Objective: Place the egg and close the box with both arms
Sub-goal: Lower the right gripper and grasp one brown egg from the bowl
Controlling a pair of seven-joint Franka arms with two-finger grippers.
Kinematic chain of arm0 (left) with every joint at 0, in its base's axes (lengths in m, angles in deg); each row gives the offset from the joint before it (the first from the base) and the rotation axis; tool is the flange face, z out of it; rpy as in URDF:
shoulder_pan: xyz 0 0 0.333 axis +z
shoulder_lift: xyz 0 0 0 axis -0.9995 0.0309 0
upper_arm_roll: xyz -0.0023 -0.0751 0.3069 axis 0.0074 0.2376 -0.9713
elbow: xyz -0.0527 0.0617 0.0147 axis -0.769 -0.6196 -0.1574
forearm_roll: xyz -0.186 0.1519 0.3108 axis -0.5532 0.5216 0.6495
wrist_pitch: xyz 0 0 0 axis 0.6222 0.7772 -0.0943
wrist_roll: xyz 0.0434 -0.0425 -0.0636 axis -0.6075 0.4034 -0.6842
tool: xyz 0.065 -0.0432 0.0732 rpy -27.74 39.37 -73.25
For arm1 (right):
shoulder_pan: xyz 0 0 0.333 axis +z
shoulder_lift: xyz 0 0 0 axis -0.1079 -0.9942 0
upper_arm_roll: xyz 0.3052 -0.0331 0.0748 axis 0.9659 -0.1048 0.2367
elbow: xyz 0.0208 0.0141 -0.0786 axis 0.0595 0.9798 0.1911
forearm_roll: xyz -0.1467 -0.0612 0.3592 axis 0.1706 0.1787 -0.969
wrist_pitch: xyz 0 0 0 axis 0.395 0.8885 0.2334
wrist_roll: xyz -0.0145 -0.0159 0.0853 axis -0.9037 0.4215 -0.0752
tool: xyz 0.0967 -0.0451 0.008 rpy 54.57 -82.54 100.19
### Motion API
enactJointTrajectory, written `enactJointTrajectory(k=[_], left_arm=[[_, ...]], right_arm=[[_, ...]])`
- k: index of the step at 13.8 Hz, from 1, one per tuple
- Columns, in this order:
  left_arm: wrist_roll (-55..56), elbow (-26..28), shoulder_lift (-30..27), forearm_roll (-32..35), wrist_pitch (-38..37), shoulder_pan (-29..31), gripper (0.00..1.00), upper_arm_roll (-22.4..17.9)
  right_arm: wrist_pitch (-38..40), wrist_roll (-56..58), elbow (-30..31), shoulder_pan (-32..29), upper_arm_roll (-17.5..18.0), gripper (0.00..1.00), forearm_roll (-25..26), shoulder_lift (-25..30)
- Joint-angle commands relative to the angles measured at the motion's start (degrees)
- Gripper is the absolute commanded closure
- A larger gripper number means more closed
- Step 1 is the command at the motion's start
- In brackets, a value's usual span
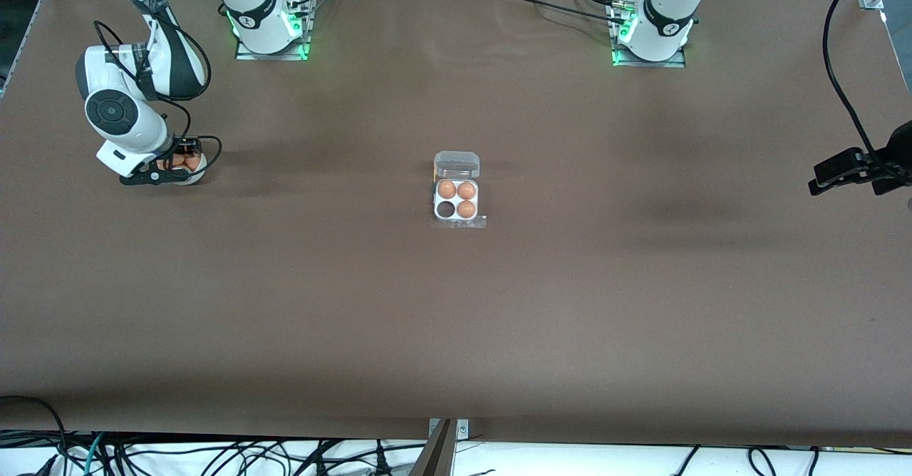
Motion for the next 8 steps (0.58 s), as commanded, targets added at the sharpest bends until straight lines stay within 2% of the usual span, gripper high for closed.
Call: enactJointTrajectory(k=[1,8], left_arm=[[-0.56,-0.17,-0.26,-0.12,-0.57,0.33,0.00,0.19],[-0.38,-0.17,-0.26,-0.12,-0.57,0.16,0.00,0.28]], right_arm=[[-0.47,-0.60,-0.31,-0.54,-0.15,0.28,1.34,-0.03],[-0.74,-0.69,-0.93,-0.63,-0.24,0.32,1.25,-0.82]])
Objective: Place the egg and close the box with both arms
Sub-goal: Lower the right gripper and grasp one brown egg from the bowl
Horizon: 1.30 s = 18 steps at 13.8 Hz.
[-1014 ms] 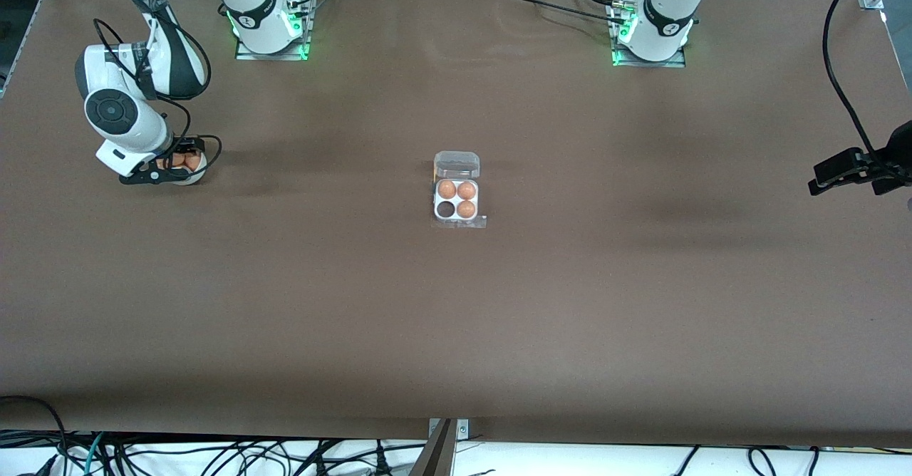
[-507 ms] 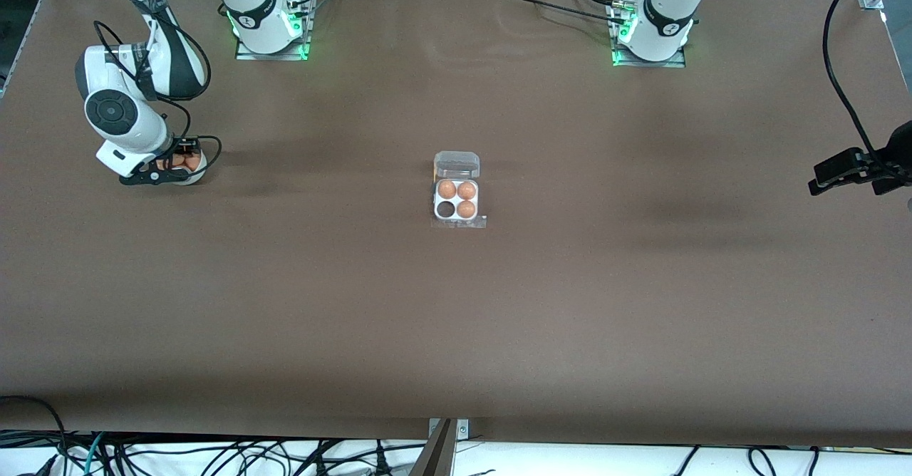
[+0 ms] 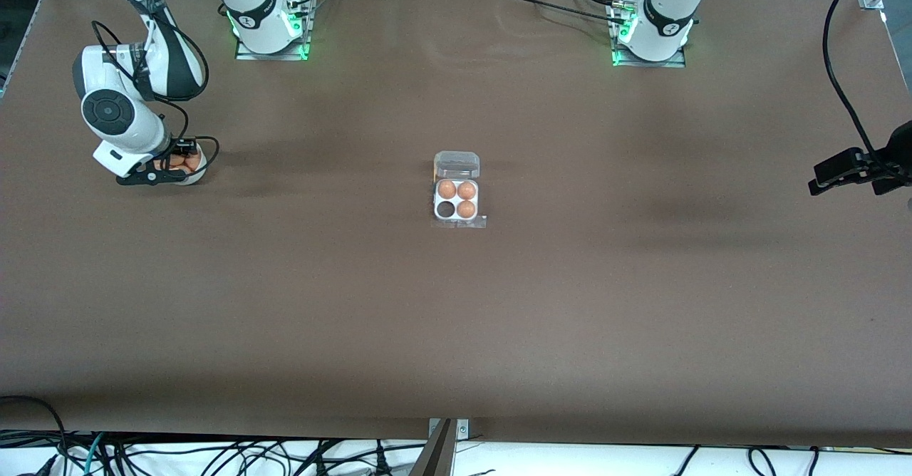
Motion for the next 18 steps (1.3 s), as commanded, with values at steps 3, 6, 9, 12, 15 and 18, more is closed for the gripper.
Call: enactJointTrajectory(k=[3,6,9,12,15,18], left_arm=[[-0.56,-0.17,-0.26,-0.12,-0.57,0.16,0.00,0.18],[-0.47,-0.26,-0.26,-0.03,-0.57,0.16,0.00,0.18],[-0.47,-0.26,-0.26,-0.03,-0.57,0.16,0.00,0.18],[-0.64,-0.26,-0.18,-0.03,-0.57,0.25,0.00,0.18],[-0.73,-0.26,-0.18,-0.03,-0.57,0.25,0.00,0.18],[-0.91,-0.18,-0.18,-0.03,-0.57,0.33,0.00,0.18]], right_arm=[[-0.63,-0.78,-0.60,-0.53,0.07,0.39,1.23,-1.05],[-0.63,-0.78,-0.69,-0.53,0.07,0.43,0.88,-1.14],[-0.63,-0.78,-0.69,-0.53,0.07,0.53,0.79,-1.14],[-0.63,-0.86,-0.69,-0.53,0.07,0.58,0.62,-1.14],[-0.46,-0.87,-0.69,-0.53,0.07,0.60,0.18,-1.14],[0.16,-0.51,-1.82,-0.53,0.15,0.61,0.09,-1.14]])
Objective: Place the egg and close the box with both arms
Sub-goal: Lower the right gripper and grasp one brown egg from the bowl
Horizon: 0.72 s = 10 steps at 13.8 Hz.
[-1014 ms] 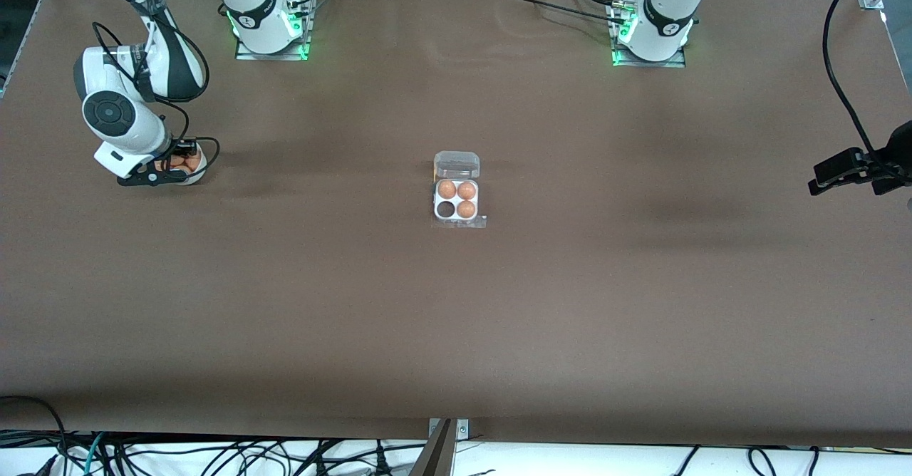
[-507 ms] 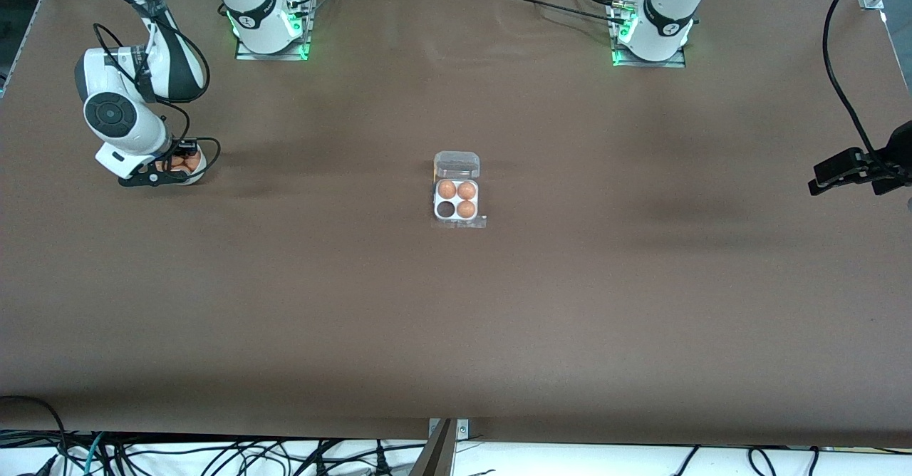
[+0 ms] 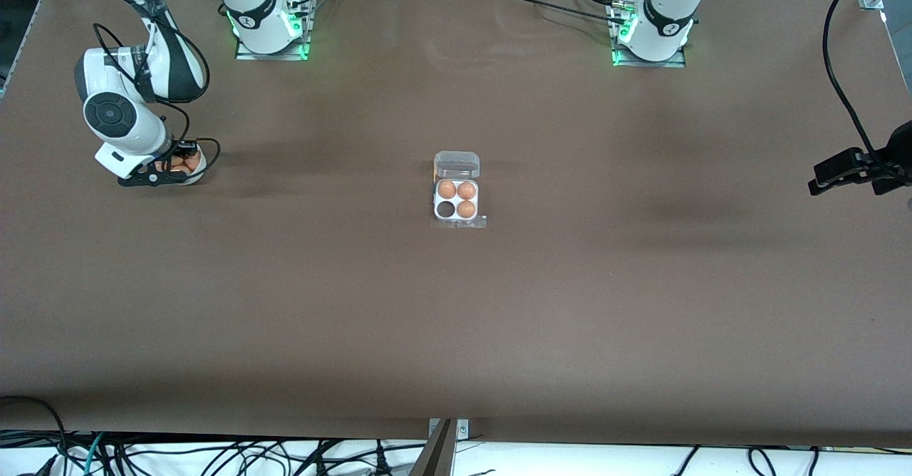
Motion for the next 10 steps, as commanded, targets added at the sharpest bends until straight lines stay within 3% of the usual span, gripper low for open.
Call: enactJointTrajectory(k=[1,10], left_arm=[[-0.99,-0.17,-0.18,-0.03,-0.57,0.33,0.00,0.18],[-0.47,-0.17,-0.18,-0.12,-0.57,0.16,0.00,0.18]], right_arm=[[0.37,0.09,-1.46,-0.52,0.16,0.61,0.11,-0.28],[9.85,0.35,-7.61,0.10,2.01,0.62,-1.65,-0.20]])
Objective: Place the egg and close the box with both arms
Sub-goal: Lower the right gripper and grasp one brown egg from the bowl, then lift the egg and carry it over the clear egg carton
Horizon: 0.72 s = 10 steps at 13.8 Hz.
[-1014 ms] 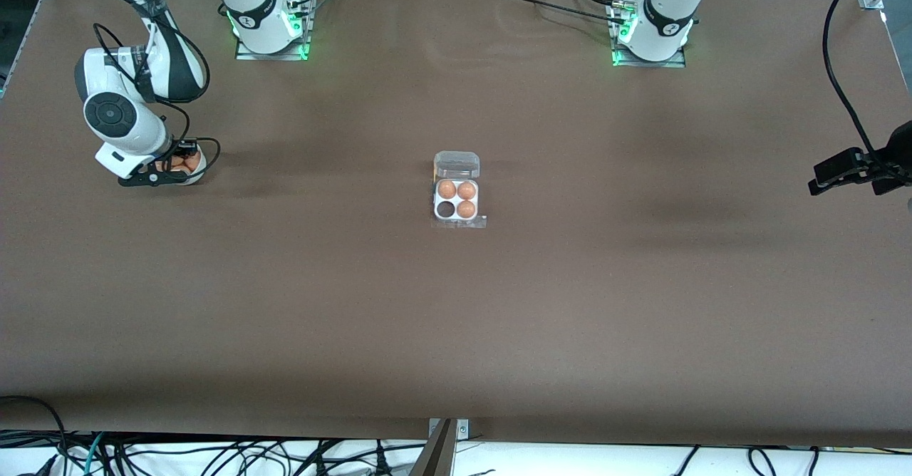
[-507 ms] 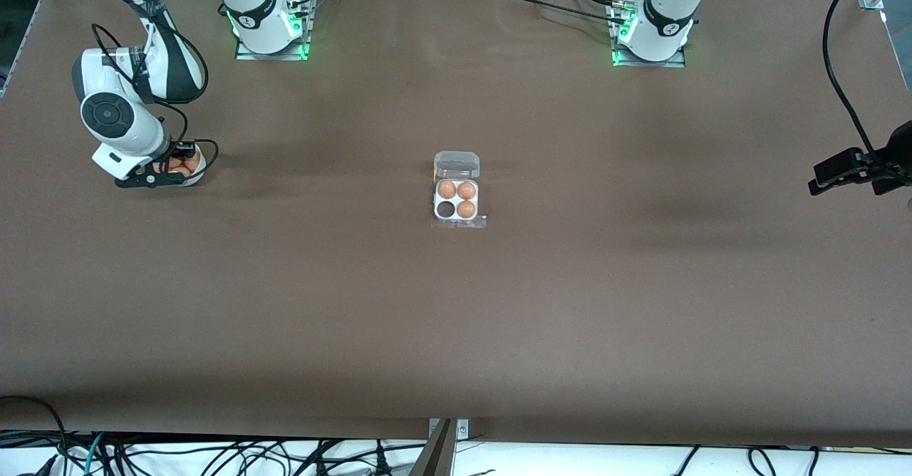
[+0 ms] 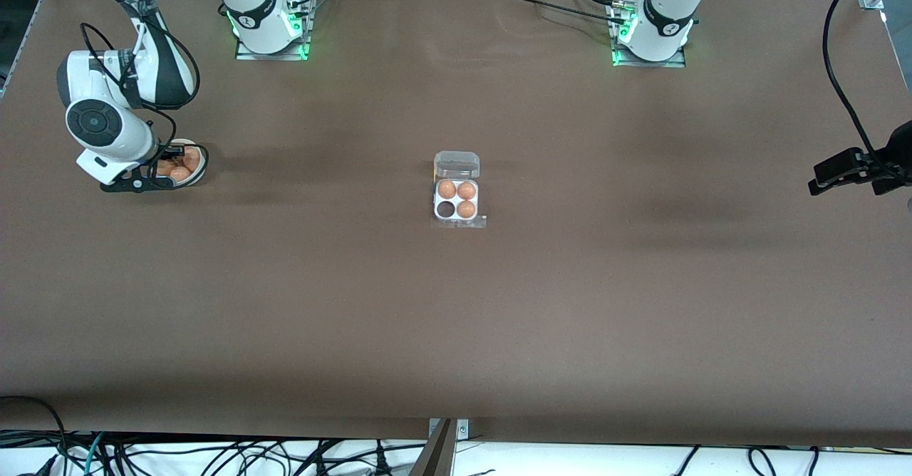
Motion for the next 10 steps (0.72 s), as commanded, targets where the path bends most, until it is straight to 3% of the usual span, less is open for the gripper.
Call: enactJointTrajectory(k=[1,5,10], left_arm=[[-0.38,-0.17,-0.18,-0.12,-0.57,0.07,0.00,0.18],[-0.47,-0.17,-0.18,-0.03,-0.56,0.07,0.00,0.18],[-0.47,-0.17,-0.18,-0.12,-0.57,0.07,0.00,0.18]], right_arm=[[4.56,0.35,-3.44,0.02,2.17,0.64,-1.61,-0.28],[15.63,-0.17,-13.10,2.12,7.01,0.64,-10.03,-3.61],[25.31,-2.80,-26.90,8.44,7.63,0.65,-19.88,-9.85]])
